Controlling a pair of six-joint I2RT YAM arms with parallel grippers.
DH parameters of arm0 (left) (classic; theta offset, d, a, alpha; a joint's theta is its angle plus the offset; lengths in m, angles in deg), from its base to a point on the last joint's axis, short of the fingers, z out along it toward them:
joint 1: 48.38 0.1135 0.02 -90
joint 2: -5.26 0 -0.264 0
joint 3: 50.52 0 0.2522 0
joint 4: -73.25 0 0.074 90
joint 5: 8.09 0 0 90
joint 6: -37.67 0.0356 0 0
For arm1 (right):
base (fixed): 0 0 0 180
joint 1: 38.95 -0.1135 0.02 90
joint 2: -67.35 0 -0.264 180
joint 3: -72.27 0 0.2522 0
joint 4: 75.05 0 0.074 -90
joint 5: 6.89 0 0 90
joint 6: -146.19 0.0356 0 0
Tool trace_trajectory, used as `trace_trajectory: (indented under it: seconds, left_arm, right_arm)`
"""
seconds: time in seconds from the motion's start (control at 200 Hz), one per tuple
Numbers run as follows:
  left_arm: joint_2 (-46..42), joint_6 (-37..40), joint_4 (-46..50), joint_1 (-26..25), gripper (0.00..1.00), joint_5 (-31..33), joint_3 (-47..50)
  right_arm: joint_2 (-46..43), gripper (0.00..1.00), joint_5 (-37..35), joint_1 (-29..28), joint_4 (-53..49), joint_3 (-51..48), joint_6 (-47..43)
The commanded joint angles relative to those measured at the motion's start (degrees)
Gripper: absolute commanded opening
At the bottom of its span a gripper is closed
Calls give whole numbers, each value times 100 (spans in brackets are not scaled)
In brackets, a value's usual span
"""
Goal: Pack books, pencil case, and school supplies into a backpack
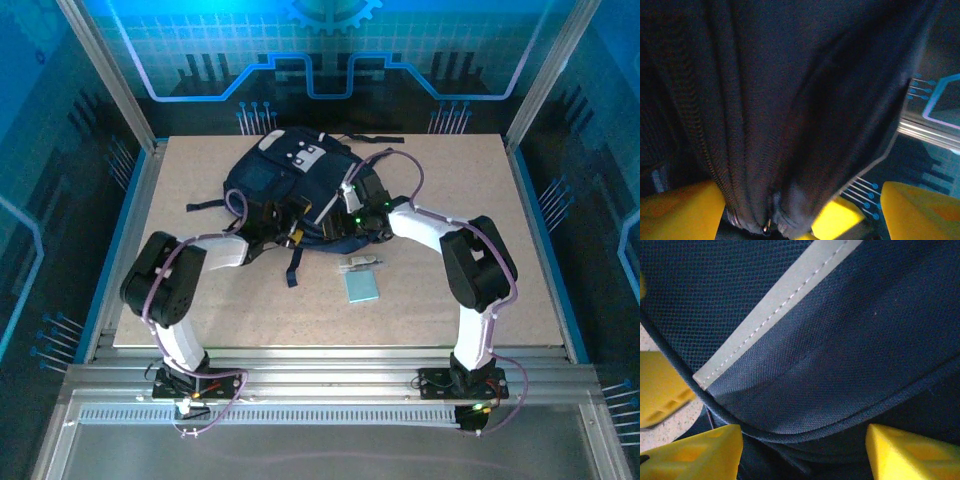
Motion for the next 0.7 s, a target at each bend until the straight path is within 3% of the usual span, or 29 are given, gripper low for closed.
trace_trajectory:
  seconds: [0.0,0.235,0.255,0.29,0.34,0.36,0.695]
  left_arm:
    - [306,-22,-96,-125,79,609,-190]
    - [632,557,554,-145,74,950,-546]
    - [670,631,571,-139,69,968,-586]
    - [743,729,567,-124,52,991,-647]
    - [830,766,481,-66,19,895,-722]
    - [855,739,446,-49,0,828,-753]
    - [135,151,150,5,0,523,-1038]
  right_arm:
    - [1,67,288,13,114,-278,354]
    - [65,67,304,98,223,-446,533]
    - [77,67,304,103,230,-445,548]
    - [95,67,343,101,234,-444,566]
    - [77,66,391,98,226,-452,568]
    - [59,66,395,98,225,-468,560]
    - [-249,68,1195,158,249,-578,-89]
